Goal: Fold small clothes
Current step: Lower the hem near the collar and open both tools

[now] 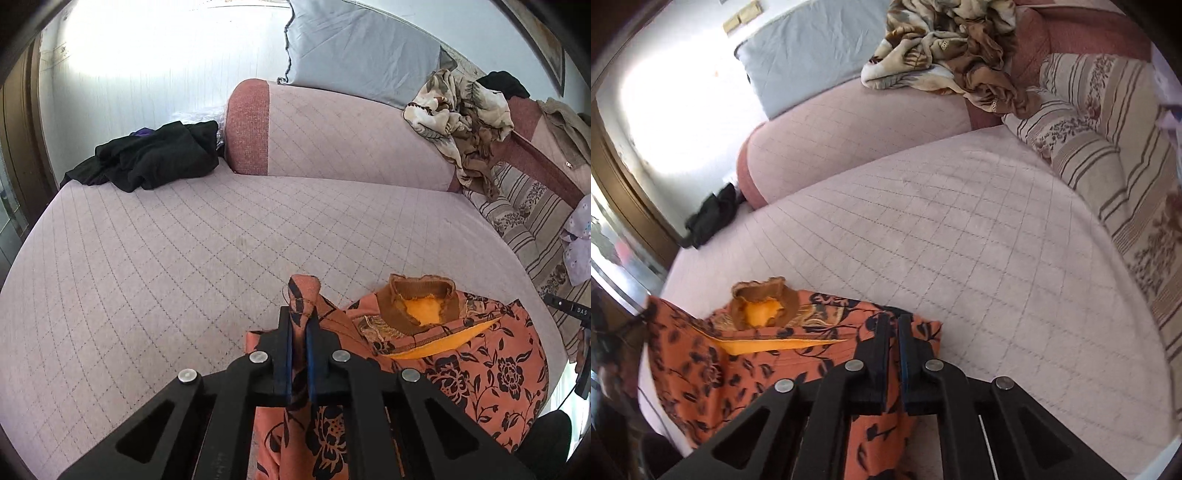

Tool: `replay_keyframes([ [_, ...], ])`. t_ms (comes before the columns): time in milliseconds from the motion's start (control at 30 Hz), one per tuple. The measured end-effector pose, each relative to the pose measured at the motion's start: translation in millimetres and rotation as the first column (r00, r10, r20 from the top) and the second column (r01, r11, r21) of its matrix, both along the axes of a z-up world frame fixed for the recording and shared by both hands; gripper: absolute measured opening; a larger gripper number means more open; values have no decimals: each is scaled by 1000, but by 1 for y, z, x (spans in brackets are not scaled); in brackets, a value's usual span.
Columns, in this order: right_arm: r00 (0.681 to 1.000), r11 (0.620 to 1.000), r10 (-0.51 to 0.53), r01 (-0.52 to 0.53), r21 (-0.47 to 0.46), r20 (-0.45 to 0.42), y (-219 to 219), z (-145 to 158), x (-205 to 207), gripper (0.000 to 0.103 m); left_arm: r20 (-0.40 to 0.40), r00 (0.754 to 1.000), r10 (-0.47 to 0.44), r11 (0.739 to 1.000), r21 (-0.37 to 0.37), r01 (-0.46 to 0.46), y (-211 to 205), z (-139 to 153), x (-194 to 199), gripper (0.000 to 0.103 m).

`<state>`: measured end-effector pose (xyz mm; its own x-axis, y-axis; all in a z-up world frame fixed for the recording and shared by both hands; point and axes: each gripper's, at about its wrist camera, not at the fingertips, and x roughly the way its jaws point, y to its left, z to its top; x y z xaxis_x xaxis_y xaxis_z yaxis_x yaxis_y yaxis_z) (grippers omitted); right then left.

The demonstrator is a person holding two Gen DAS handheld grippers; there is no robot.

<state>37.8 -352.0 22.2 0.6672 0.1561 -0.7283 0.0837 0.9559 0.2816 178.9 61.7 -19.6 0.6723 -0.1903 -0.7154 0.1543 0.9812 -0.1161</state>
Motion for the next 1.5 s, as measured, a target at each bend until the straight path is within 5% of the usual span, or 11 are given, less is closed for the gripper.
replay_keyframes([
  [67,1000,999,20,-20,-38,-10,10,-3,-2,89,-7,1000,6,1000,11,-6,2,-5,-4,6],
  [167,995,990,92,-94,-106,-21,36,-8,3,94,-20,999,26,1000,-10,-26,10,-8,-6,6],
  [267,987,971,149,-159,-181,-68,62,-19,14,87,-18,999,29,999,-17,-29,13,-7,-7,6],
  [467,951,931,111,-201,-305,-290,70,-67,47,43,-13,999,30,999,-23,-31,16,-7,-11,6],
  [567,956,937,86,-174,-303,-282,60,-61,43,43,-11,1000,26,1000,-14,-26,17,-8,-13,6],
  [667,972,951,68,-130,-279,-224,50,-49,34,69,-14,1000,25,1000,-18,-25,19,-10,-13,6],
  [867,969,949,101,-162,-269,-228,53,-54,28,70,-16,1000,26,999,-17,-27,19,-10,-14,6],
  [933,964,944,92,-165,-286,-251,55,-61,35,64,-15,1000,26,1000,-18,-26,19,-9,-14,6],
  [967,962,946,89,-163,-279,-258,53,-64,36,38,-15,1000,26,1000,-15,-26,19,-9,-14,6],
  [1067,963,955,94,-159,-251,-253,50,-62,38,9,-17,999,28,1000,-14,-28,21,-11,-13,6],
  [1500,1000,986,8,-11,-164,-19,13,3,15,7,80,996,32,999,-4,-32,22,18,-14,6],
])
